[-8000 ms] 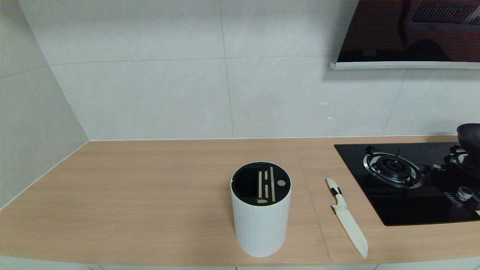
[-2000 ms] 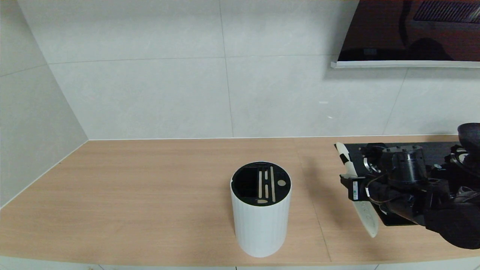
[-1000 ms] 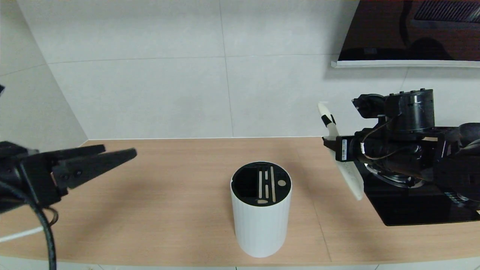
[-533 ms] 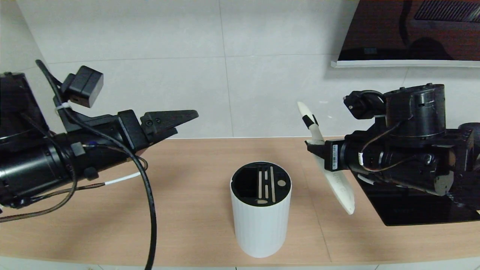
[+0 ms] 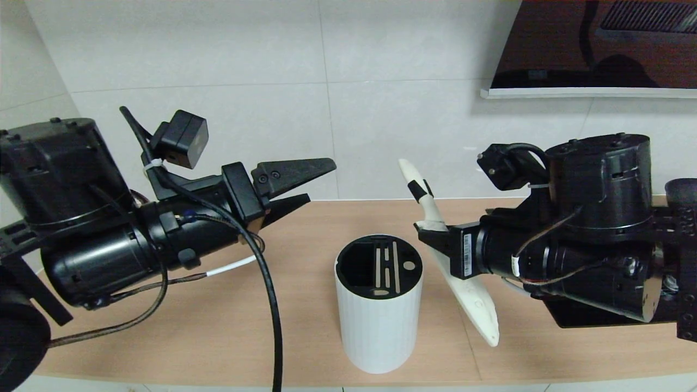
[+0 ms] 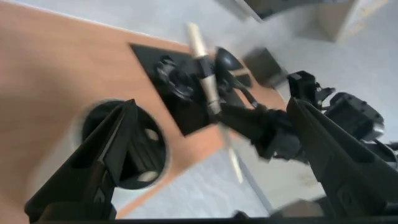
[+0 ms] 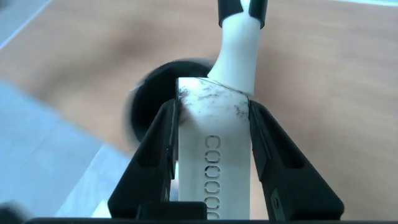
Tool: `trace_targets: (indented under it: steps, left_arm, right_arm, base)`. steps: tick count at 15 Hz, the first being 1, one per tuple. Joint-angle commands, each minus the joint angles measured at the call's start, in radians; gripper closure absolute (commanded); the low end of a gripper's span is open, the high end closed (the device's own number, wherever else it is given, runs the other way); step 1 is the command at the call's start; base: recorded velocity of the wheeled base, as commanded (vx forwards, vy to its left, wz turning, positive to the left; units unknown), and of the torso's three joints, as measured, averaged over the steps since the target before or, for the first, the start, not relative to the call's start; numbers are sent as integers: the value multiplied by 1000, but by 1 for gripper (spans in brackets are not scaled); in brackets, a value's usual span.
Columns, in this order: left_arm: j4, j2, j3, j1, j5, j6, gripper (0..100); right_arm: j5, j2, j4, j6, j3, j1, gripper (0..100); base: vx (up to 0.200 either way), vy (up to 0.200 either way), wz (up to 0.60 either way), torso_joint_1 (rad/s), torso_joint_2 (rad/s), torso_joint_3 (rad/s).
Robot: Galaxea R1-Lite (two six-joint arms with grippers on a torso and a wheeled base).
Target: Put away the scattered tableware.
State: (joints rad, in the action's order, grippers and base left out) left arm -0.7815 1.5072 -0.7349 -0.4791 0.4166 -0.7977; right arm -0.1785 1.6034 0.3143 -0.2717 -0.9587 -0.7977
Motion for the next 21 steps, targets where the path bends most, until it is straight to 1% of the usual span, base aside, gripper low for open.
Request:
trace_targets:
  steps: [1,3,5,8,11,12,13,14,15,18,21]
  left_arm:
    - [-58,54,25,-45,-2,-17,0]
    - [-108,87,28,-67,-4,-38,0]
    - [-136,107,28,-79,-4,-55,0]
    - [-145,125,25,-85,-18,-58,0]
    - [-145,145,22,-116,-41,-66,0]
    - [-147,157,22,-134,-41,-75,0]
    - [-147,160,20,-141,-41,-83,0]
    - [-176,177,22,-151,-42,-112,0]
    - [-202,194,25,-154,-44,-120,0]
    - [-231,231,23,-167,-71,-121,0]
    - [-232,234,22,-176,-75,-121,0]
  right_arm:
    - [5,13,6,0,23,-34,100]
    - [5,16,8,5,40,-44,100]
    - [5,16,8,3,40,-54,100]
    - [4,13,16,-3,37,-74,100]
    - [2,13,72,-20,43,-100,100]
    - [4,13,83,-30,46,-117,100]
    - [2,15,85,-32,48,-123,100]
    - [4,16,88,-34,48,-140,100]
    - [4,18,88,-35,48,-146,100]
    - [17,20,88,-50,48,-161,100]
    - [22,18,88,-54,48,-164,100]
  base:
    - [0,0,0,0,0,0]
    - [0,0,0,0,0,0]
    - [0,0,0,0,0,0]
    - [0,0,0,0,0,0]
    - [0,0,0,0,0,0]
    - [0,0,0,0,0,0]
    - [0,0,0,0,0,0]
    - [0,0,0,0,0,0]
    - [0,0,0,0,0,0]
    - [0,0,0,0,0,0]
    - [0,0,0,0,0,0]
